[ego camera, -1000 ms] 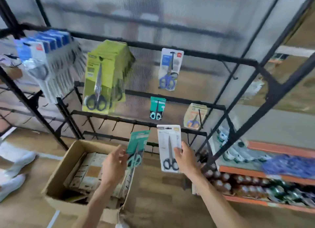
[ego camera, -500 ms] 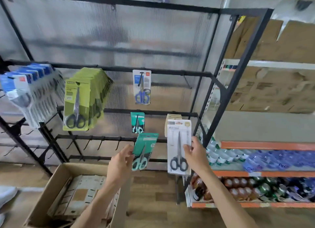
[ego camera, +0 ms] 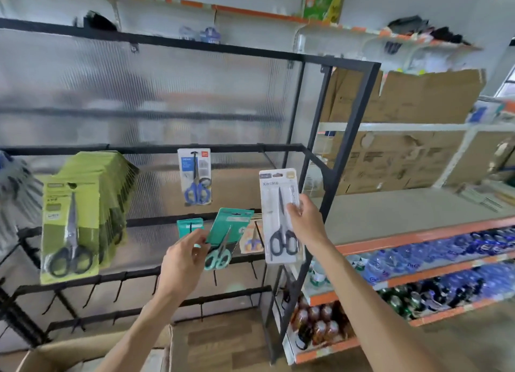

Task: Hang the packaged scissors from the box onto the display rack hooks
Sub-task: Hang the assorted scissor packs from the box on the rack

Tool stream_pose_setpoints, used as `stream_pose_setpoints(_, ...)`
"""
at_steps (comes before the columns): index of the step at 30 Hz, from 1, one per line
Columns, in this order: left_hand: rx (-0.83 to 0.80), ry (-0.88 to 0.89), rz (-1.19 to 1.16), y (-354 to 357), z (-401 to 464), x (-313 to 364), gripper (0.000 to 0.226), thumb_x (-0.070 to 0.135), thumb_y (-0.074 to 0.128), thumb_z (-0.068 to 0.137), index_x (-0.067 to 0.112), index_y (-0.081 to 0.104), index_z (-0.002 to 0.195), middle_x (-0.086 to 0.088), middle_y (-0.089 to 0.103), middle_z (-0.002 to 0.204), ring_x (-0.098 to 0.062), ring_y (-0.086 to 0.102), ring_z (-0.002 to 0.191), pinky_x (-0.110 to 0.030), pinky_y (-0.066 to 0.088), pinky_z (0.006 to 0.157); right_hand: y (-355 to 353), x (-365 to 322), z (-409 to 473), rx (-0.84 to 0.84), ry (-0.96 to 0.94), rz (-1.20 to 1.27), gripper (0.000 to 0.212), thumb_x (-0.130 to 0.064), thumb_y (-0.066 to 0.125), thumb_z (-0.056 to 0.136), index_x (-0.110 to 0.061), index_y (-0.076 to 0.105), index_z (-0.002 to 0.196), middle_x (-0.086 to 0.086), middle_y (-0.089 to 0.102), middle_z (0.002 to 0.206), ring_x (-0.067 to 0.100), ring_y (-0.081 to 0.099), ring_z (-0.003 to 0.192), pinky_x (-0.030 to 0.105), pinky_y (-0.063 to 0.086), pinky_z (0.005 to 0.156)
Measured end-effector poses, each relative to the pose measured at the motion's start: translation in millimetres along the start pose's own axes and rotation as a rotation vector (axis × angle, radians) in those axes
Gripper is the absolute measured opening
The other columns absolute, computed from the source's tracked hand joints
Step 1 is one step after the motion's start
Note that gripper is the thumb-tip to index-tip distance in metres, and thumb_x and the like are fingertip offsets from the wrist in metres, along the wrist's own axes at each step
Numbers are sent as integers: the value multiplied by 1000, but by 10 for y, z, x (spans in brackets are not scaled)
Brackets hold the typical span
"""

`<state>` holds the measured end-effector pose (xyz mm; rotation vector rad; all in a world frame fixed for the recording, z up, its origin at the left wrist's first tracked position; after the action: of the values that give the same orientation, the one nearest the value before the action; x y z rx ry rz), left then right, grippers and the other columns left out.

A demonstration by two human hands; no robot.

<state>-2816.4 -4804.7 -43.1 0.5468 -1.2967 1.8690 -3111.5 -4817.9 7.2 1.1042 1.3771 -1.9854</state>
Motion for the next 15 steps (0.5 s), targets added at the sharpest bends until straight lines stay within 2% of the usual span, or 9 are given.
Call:
stream_pose_setpoints(3,-25,-8,-16,1,127,-90,24,10,64,94,33,59,98,5,69,105,-16,70,82,-40,62,60,59,-4,10,35,43,35,26,-27,48,102,-20,56,126,-2,65,119,15,63,104,30,47,82)
stream_pose_setpoints(5,-61,2,-12,22,184,-134,19,9,63,94,27,61,100,2,69,107,-18,70,84,-40,62,61,74,-15,3,64,69,52,25,-27,49,102,-23,57,125,-6,65,118,13,63,104,31,48,85)
stream_pose_setpoints(10,-80,20,3,27,301,-262,18,6,66,92,21,61,100,-6,72,110,-21,72,84,-39,62,61,96,28,79,73,106,109,22,-26,51,100,-29,59,121,-12,66,112,6,63,99,23,46,73)
stream_pose_setpoints(13,-90,6,14,69,367,-328,19,7,66,91,22,61,101,-5,71,110,-18,71,84,-37,63,61,117,77,161,50,113,117,12,-26,51,100,-36,55,106,-11,66,102,9,63,92,27,49,75)
stream_pose_setpoints(15,-79,8,24,94,425,-331,18,8,66,92,22,62,102,-4,71,111,-16,71,84,-33,62,62,128,105,237,36,99,110,10,-28,50,99,-31,56,106,-2,67,104,15,63,94,33,52,81)
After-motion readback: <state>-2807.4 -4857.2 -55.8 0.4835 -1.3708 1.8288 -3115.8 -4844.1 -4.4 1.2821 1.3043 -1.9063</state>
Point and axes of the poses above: each hand's wrist, its own z-axis towards the middle knuckle, its own y-axis out of the palm, x = y × z, the point moved 8 cm from there along z, towards the middle knuckle
